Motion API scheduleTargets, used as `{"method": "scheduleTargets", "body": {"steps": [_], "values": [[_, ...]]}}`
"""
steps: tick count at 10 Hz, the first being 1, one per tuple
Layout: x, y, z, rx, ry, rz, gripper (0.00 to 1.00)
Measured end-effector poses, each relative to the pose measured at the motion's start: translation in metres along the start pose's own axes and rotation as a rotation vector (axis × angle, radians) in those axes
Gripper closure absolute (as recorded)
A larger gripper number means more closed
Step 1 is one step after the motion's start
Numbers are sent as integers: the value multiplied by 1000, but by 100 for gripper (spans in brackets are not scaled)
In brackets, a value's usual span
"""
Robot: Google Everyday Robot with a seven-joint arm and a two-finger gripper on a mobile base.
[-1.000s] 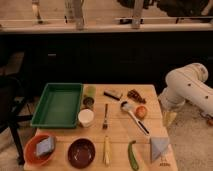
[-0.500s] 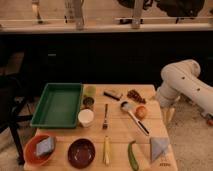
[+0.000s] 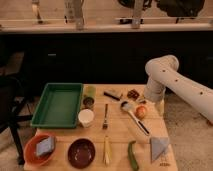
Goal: Place apple in purple bowl
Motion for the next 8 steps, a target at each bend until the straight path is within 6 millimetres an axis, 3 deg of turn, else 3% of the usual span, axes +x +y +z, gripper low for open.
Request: {"method": "scheduleTargets", "body": {"steps": [3, 8], "values": [[4, -12, 4, -12, -9, -99, 20], [4, -11, 6, -5, -4, -111, 20]]}}
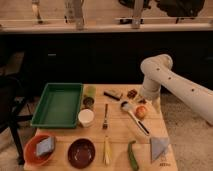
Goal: Place apple in purple bowl
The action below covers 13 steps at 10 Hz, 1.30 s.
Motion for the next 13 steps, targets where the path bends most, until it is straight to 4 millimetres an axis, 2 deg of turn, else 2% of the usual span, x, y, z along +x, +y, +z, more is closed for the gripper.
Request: {"method": "scheduleTargets", "body": {"steps": [1, 4, 8, 11, 12, 13], "values": [[-1, -2, 1, 8, 14, -35, 20], [2, -9, 6, 32, 66, -303, 20], [16, -3, 16, 40, 92, -402, 20], [43, -2, 30, 39, 96, -406, 20], [65, -5, 45, 33, 93, -405, 20], [73, 0, 54, 30, 86, -398, 20]]}}
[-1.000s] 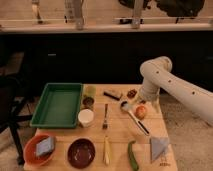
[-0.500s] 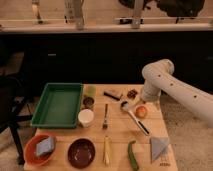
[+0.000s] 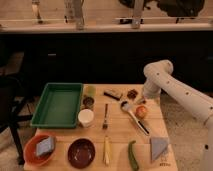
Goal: Place apple in purple bowl
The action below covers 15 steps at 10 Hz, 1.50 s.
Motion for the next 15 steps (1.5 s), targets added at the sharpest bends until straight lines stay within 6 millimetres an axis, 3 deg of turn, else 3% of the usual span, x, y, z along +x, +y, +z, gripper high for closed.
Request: {"method": "scheduleTargets", "body": {"steps": [7, 15], "values": [[2, 9, 25, -17, -53, 10, 20], [-8, -10, 55, -72, -128, -43, 20]]}}
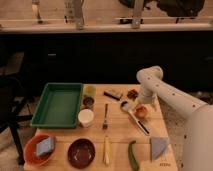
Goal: Place apple in purple bowl
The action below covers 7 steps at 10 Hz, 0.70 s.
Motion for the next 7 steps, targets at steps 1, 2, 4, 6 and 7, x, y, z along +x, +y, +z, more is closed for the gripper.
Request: {"method": "scheduleTargets", "body": {"steps": [1, 2, 4, 6, 7], "values": [[-1, -1, 2, -3, -5, -3, 21], [-2, -2, 4, -6, -10, -7, 26], [-2, -3, 4, -2, -14, -11, 47], [-2, -1, 2, 10, -15, -7, 67], [-2, 0, 0, 14, -14, -6, 78]]}}
